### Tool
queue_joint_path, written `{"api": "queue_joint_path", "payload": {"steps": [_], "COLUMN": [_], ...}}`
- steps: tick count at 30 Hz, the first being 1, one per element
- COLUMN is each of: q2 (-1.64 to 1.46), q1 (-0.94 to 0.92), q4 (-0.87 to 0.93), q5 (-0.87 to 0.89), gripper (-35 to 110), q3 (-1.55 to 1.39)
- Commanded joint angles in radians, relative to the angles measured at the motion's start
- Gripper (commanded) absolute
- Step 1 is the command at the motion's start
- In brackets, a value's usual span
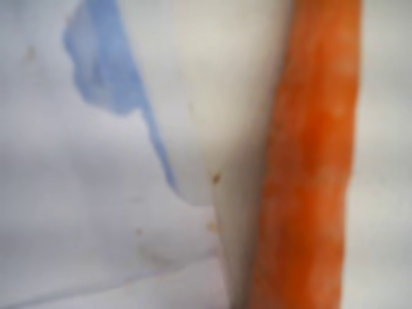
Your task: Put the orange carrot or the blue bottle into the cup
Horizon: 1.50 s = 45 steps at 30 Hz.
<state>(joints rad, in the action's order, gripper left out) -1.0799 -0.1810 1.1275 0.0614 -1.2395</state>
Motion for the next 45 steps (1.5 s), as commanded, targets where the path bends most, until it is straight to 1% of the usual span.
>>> {"api": "queue_joint_path", "payload": {"steps": [1,14,19,32,39,45], "q2": [-0.265,-0.540,-0.661,-0.907,-0.930,-0.897], "q1": [-0.012,-0.048,-0.137,-0.448,-0.626,-0.727], "q4": [0.046,0.129,0.150,0.267,0.275,0.268], "q5": [0.023,0.021,0.015,0.008,0.006,0.006], "gripper": [5,5,5,5,5,5], "q3": [0.058,0.058,0.055,0.046,0.044,0.043]}}
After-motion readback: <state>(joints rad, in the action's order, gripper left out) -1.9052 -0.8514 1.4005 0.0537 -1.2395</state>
